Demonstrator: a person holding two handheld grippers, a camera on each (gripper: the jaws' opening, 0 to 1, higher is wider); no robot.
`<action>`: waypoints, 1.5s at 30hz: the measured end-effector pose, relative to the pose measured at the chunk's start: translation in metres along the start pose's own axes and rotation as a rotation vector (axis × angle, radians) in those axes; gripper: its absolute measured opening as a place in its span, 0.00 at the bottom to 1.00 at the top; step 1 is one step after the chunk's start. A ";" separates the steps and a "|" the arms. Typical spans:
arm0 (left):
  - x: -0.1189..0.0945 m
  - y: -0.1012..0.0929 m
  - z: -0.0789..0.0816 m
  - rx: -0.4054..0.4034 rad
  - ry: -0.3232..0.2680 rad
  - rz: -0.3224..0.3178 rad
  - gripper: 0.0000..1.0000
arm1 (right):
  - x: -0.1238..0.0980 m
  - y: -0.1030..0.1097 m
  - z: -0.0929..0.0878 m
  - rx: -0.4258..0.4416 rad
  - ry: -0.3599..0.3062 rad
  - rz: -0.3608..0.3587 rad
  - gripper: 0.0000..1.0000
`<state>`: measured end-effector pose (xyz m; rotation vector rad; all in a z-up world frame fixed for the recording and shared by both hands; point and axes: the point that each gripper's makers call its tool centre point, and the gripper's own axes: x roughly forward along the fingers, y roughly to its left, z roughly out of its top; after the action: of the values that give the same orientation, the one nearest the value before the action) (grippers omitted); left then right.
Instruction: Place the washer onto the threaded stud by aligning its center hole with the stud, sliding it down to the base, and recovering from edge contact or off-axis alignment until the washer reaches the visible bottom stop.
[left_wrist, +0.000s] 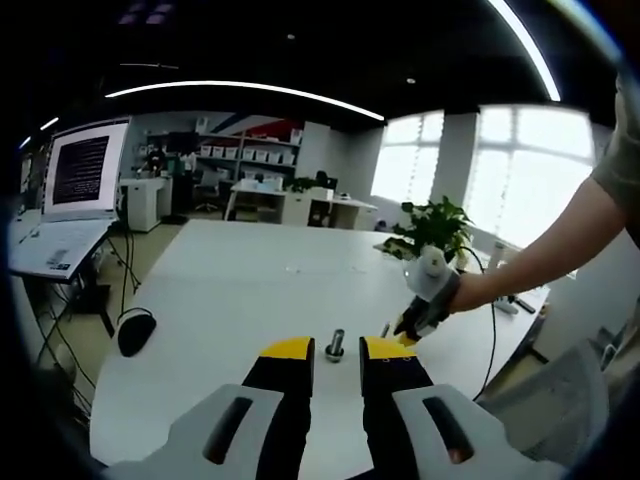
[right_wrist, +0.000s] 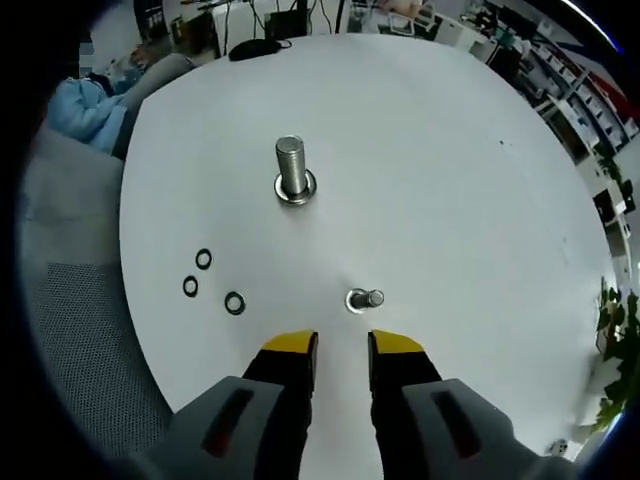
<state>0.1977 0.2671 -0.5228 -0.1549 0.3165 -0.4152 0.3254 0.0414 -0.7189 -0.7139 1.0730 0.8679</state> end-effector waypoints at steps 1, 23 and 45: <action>0.000 0.000 0.000 -0.001 0.000 0.001 0.16 | 0.001 0.002 -0.001 0.001 0.003 0.002 0.23; 0.000 0.001 -0.001 -0.008 0.005 0.003 0.16 | 0.022 0.063 0.005 -0.078 -0.013 0.153 0.27; 0.001 -0.001 -0.002 0.009 0.011 -0.001 0.16 | 0.024 0.079 0.011 -0.327 0.000 0.187 0.23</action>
<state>0.1981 0.2659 -0.5250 -0.1438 0.3255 -0.4187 0.2667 0.0949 -0.7449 -0.8937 1.0197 1.2216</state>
